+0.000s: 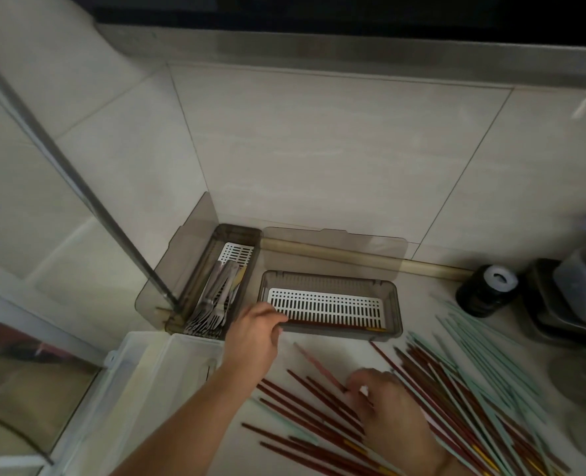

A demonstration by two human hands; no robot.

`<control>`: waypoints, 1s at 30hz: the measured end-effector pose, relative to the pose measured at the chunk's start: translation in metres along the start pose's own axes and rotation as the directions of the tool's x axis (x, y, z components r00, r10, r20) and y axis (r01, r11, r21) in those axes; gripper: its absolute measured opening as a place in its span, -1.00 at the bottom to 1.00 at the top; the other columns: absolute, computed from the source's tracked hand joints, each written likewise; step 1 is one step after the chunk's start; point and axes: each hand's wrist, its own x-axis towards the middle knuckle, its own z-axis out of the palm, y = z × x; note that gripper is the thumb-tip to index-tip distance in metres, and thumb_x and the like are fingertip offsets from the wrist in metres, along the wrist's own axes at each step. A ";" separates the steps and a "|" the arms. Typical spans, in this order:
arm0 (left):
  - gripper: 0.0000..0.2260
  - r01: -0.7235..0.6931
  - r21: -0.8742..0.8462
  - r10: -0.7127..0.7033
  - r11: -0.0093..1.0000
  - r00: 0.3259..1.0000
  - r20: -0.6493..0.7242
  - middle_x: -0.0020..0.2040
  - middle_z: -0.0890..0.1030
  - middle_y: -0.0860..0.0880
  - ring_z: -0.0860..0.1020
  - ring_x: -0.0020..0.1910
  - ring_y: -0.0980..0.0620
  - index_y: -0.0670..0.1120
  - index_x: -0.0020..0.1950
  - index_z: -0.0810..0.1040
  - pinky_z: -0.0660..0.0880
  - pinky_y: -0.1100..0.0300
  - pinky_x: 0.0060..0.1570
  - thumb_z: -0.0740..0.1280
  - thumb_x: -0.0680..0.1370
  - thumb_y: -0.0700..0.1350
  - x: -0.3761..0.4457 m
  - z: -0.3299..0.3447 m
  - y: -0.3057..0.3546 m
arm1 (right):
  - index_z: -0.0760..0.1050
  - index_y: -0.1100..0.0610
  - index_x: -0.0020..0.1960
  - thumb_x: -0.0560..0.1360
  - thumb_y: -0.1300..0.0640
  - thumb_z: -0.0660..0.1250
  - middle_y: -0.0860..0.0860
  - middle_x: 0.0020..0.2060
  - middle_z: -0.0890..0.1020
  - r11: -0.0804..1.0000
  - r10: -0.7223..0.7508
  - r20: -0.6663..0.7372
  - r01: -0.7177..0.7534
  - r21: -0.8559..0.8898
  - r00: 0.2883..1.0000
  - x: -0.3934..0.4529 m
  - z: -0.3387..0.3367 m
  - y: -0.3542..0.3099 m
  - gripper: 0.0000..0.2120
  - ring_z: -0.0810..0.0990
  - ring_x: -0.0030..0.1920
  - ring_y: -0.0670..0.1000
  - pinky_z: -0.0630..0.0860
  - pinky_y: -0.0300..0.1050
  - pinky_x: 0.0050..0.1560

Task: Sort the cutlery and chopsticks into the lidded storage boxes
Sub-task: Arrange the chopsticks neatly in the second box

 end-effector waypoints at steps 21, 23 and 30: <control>-0.74 -0.069 -0.035 0.075 0.997 0.977 0.201 0.18 0.55 0.11 0.53 0.04 0.18 0.04 0.21 0.60 0.43 0.39 0.05 0.28 0.59 -0.19 -0.009 -0.009 -0.012 | 0.62 -0.03 -0.06 0.50 0.13 0.30 0.00 -0.09 0.67 0.941 0.015 0.239 0.067 -0.332 0.971 0.149 -0.018 -0.011 -0.87 0.62 -0.09 0.02 0.57 -0.04 0.01; -0.74 -0.066 -0.032 0.071 0.997 0.975 0.209 0.17 0.55 0.12 0.54 0.02 0.18 0.06 0.21 0.59 0.46 0.37 0.04 0.28 0.59 -0.19 -0.010 -0.009 -0.012 | 0.62 0.03 -0.04 0.50 0.18 0.31 0.01 -0.09 0.68 0.962 0.014 0.213 0.045 -0.268 0.977 0.146 -0.016 -0.007 -0.86 0.62 -0.10 0.01 0.57 -0.07 0.02; -0.73 -0.077 -0.037 0.083 0.996 0.975 0.207 0.17 0.55 0.11 0.55 0.01 0.17 0.05 0.19 0.61 0.49 0.34 0.04 0.31 0.56 -0.22 -0.015 -0.008 -0.010 | 0.62 0.09 -0.06 0.46 0.31 0.30 0.01 -0.09 0.66 0.986 -0.027 0.216 0.061 -0.153 0.976 0.142 0.000 -0.009 -0.82 0.57 -0.12 -0.06 0.43 -0.32 -0.08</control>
